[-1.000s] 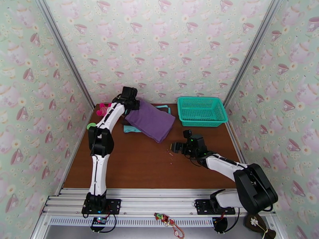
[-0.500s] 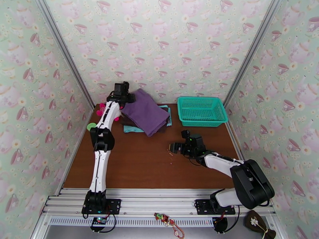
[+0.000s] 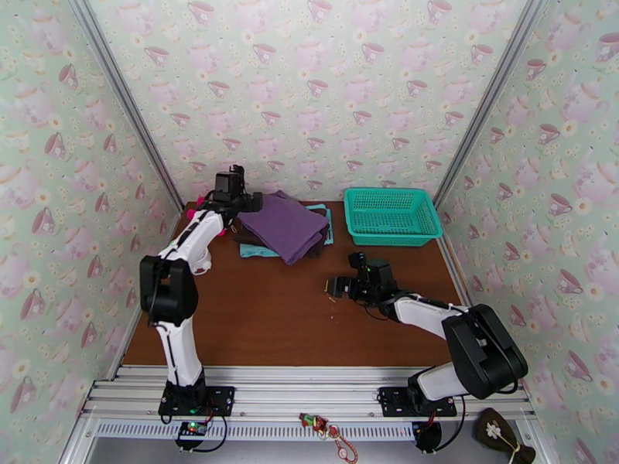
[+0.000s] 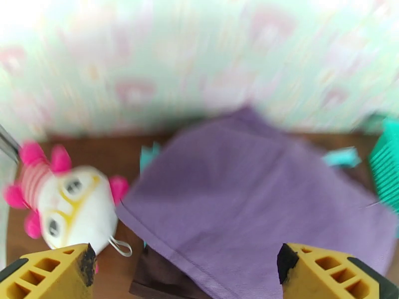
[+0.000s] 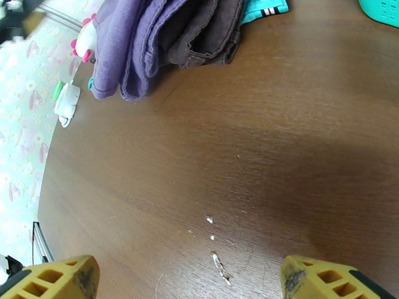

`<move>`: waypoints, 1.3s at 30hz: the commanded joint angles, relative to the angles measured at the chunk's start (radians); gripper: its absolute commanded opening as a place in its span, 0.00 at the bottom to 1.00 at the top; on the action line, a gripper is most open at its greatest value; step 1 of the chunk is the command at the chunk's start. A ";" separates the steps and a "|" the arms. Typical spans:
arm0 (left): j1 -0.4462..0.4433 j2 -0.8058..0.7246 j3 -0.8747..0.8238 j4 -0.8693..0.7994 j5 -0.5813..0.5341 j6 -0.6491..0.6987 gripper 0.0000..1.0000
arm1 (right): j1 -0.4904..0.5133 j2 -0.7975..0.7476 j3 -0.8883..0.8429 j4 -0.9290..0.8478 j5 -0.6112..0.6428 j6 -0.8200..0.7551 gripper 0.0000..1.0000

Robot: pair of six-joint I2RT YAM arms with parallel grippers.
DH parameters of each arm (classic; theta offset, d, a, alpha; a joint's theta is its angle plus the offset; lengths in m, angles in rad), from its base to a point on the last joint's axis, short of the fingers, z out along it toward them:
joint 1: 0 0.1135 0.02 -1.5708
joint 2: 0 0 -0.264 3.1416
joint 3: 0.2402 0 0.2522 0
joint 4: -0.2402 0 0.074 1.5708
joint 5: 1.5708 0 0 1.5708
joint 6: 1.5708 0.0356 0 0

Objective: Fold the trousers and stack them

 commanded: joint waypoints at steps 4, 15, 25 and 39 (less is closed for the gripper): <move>0.003 -0.237 -0.382 0.183 0.212 -0.085 1.00 | 0.004 -0.189 -0.033 -0.010 0.101 -0.048 1.00; 0.037 -0.674 -1.157 0.562 -0.261 -0.026 1.00 | -0.003 -0.712 -0.197 -0.068 0.780 -0.214 0.99; 0.101 -0.379 -1.250 1.054 -0.160 0.096 1.00 | -0.131 -0.614 -0.382 0.302 0.946 -0.416 0.99; 0.084 -0.336 -1.367 1.299 -0.186 0.107 1.00 | -0.296 0.098 -0.225 0.798 0.608 -0.444 0.99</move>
